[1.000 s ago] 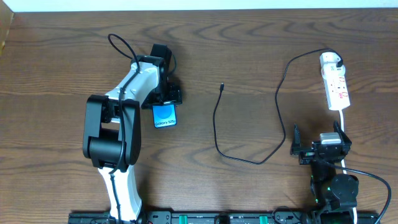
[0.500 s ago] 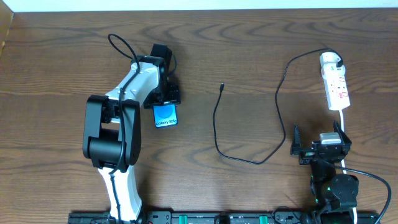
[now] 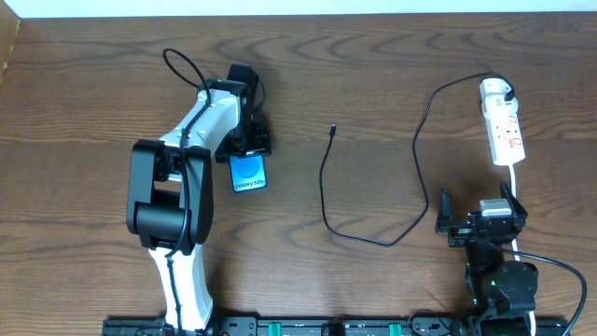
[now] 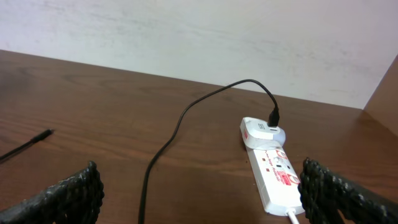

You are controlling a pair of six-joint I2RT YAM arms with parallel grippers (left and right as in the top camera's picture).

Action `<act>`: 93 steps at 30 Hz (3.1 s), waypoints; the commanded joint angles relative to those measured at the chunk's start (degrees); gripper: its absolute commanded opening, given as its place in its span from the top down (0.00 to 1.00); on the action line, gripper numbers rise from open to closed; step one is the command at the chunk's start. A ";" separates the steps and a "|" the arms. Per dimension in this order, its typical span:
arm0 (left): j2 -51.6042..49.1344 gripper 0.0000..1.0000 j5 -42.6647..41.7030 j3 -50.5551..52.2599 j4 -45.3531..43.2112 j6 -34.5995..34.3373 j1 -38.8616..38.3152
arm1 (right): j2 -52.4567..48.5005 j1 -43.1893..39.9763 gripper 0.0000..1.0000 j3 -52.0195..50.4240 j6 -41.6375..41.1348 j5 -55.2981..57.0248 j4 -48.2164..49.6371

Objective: Plug charger to phone and switch on socket
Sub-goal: 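Close the left gripper on the phone and lift it upright, then carry the phone with the left gripper toward the black cable connector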

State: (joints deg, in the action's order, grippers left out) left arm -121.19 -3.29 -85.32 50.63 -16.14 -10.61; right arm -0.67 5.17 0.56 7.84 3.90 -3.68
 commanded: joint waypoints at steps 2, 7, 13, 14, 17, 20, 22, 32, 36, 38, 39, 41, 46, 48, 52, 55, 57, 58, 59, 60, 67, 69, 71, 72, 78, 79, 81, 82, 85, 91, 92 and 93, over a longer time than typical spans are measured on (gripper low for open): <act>0.15 0.31 1.31 0.37 1.18 -0.20 -0.09 | 0.37 0.39 0.01 -0.26 0.42 0.46 -0.11; 2.99 0.31 0.61 0.37 2.08 -0.24 -0.09 | 0.37 0.42 0.01 -0.26 0.42 0.46 -0.11; 4.85 0.31 -1.27 0.37 2.97 -0.20 -0.09 | 0.37 0.42 0.01 -0.26 0.39 0.46 -0.11; 4.96 0.31 -1.60 0.37 2.99 -0.22 -0.09 | 0.37 0.42 0.01 -0.26 0.39 0.46 -0.11; 5.09 0.31 -2.58 0.37 3.04 -0.20 -0.09 | 0.37 0.39 0.01 -0.26 0.39 0.46 -0.11; 5.11 0.31 -4.76 0.37 3.10 -0.20 -0.09 | 0.37 0.42 0.01 -0.26 0.39 0.46 -0.11; 5.11 0.31 -6.80 0.33 3.10 -0.20 -0.09 | 0.37 0.39 0.01 -0.26 0.39 0.46 -0.11; 5.16 0.31 -12.70 0.31 2.99 -0.02 -0.09 | 0.37 0.42 0.01 -0.26 0.42 0.46 -0.11; 5.16 0.31 -15.56 0.31 2.69 0.00 -0.07 | 0.37 0.42 0.01 -0.26 0.39 0.46 -0.11; 5.16 0.31 -17.00 0.31 2.69 0.00 -0.07 | 0.37 0.42 0.01 -0.26 0.39 0.46 -0.11; 5.16 0.31 -17.66 0.31 2.69 0.02 -0.07 | 0.37 0.42 0.01 -0.26 0.39 0.46 -0.11; 5.16 0.31 -19.26 0.31 2.69 0.28 -0.07 | 0.37 0.42 0.01 -0.26 0.39 0.46 -0.11; 5.16 0.31 -22.86 0.26 2.69 1.07 0.22 | 0.37 0.42 0.01 -0.26 0.39 0.46 -0.11; 5.16 0.31 -24.48 0.26 2.64 1.07 0.59 | 0.37 0.42 0.01 -0.26 0.39 0.46 -0.11; 5.16 0.31 -26.86 0.22 2.64 1.09 1.73 | 0.37 0.42 0.01 -0.26 0.42 0.46 -0.11; 5.16 0.32 -29.29 0.22 2.54 1.09 2.97 | 0.37 0.42 0.01 -0.26 0.42 0.46 -0.11; 5.16 0.32 -31.08 0.20 2.36 1.07 3.74 | 0.37 0.39 0.01 -0.26 0.39 0.46 -0.11; 5.16 0.32 -32.46 0.22 2.23 1.07 4.17 | 0.37 0.42 0.01 -0.26 0.39 0.46 -0.11; 5.16 0.32 -33.03 0.22 2.23 1.07 4.35 | 0.37 0.42 0.01 -0.26 0.39 0.46 -0.11; 5.16 0.32 -34.03 0.22 2.16 1.07 4.59 | 0.37 0.42 0.01 -0.26 0.39 0.46 -0.11; 5.16 0.32 -39.47 0.22 1.81 1.03 4.94 | 0.37 0.42 0.01 -0.26 0.42 0.46 -0.11; 5.16 0.32 -41.22 0.22 1.79 1.01 4.94 | 0.37 0.42 0.01 -0.26 0.39 0.46 -0.11; 5.16 0.32 -42.69 0.22 1.81 0.39 4.94 | 0.37 0.42 0.01 -0.26 0.39 0.46 -0.11; 5.16 0.32 -42.91 0.22 1.81 -0.33 4.94 | 0.37 0.42 0.01 -0.26 0.39 0.46 -0.11; 5.16 0.31 -45.44 0.22 1.79 -6.32 4.94 | 0.37 0.42 0.01 -0.26 0.39 0.46 -0.11; 5.16 0.32 -46.36 0.22 1.79 -6.86 4.94 | 0.37 0.42 0.01 -0.26 0.39 0.46 -0.11; 5.16 0.31 -47.95 0.22 1.79 -7.85 4.94 | 0.37 0.42 0.01 -0.26 0.39 0.46 -0.11; 5.16 0.32 -49.03 0.22 1.79 -8.50 4.94 | 0.37 0.42 0.01 -0.26 0.39 0.46 -0.11; 5.16 0.32 -51.04 0.22 1.77 -11.50 4.98 | 0.37 0.42 0.01 -0.26 0.39 0.46 -0.11; 5.16 0.32 -54.88 0.22 1.16 -18.05 5.62 | 0.37 0.42 0.01 -0.26 0.39 0.46 -0.11; 5.16 0.32 -56.35 0.22 1.14 -20.20 5.90 | 0.37 0.42 0.01 -0.26 0.42 0.46 -0.11; 5.16 0.32 -57.29 0.22 1.14 -20.92 6.03 | 0.37 0.42 0.01 -0.26 0.39 0.46 -0.11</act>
State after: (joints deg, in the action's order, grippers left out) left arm -117.97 -54.19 -85.06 51.77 -31.44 -5.54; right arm -0.67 5.17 0.56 7.84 3.90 -3.68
